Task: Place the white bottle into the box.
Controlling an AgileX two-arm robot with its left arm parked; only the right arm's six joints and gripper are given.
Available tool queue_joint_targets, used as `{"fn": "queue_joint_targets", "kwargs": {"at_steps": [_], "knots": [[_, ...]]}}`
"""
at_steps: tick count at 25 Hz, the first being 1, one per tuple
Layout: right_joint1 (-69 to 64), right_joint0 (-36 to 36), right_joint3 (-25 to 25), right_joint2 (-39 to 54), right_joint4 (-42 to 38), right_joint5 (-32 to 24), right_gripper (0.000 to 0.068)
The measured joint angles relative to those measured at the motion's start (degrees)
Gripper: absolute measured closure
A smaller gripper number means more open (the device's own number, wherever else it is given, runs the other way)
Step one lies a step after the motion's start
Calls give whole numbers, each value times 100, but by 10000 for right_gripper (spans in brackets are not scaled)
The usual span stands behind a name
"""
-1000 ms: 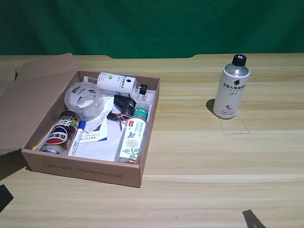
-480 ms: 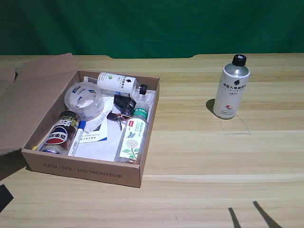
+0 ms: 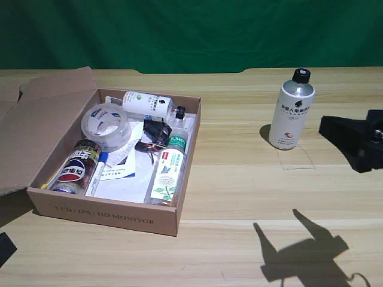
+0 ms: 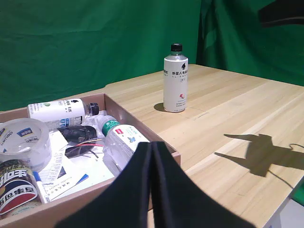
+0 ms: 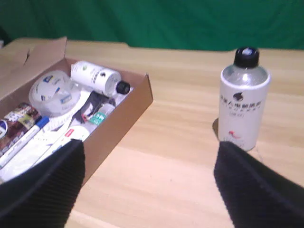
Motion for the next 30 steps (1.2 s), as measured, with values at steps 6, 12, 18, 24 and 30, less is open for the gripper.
{"fn": "queue_joint_targets", "kwargs": {"at_steps": [6,12,18,24,30], "knots": [[1515,0,9,-839,240,643,4],[2462,0,770,-1204,191,-299,4],[2724,893,-150,-1502,-1309,-5,4],[2942,1987,435,-1601,-3657,-25,4],[3842,2227,1674,-1889,-4093,-678,4]]}}
